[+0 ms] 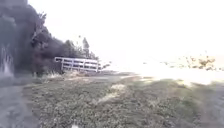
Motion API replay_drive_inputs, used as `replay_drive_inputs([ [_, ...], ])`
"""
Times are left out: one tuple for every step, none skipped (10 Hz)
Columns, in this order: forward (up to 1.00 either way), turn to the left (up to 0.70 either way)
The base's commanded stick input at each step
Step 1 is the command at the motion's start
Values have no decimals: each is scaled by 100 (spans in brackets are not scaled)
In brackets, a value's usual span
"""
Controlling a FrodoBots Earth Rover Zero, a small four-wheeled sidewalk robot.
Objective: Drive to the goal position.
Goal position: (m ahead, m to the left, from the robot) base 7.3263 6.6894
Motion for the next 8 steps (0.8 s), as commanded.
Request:
replay_drive_inputs([
  [45, -27],
  [45, -27],
  [45, -27],
  [45, -27],
  [45, -24],
  [45, -20],
  [45, 0],
  [45, 0],
])
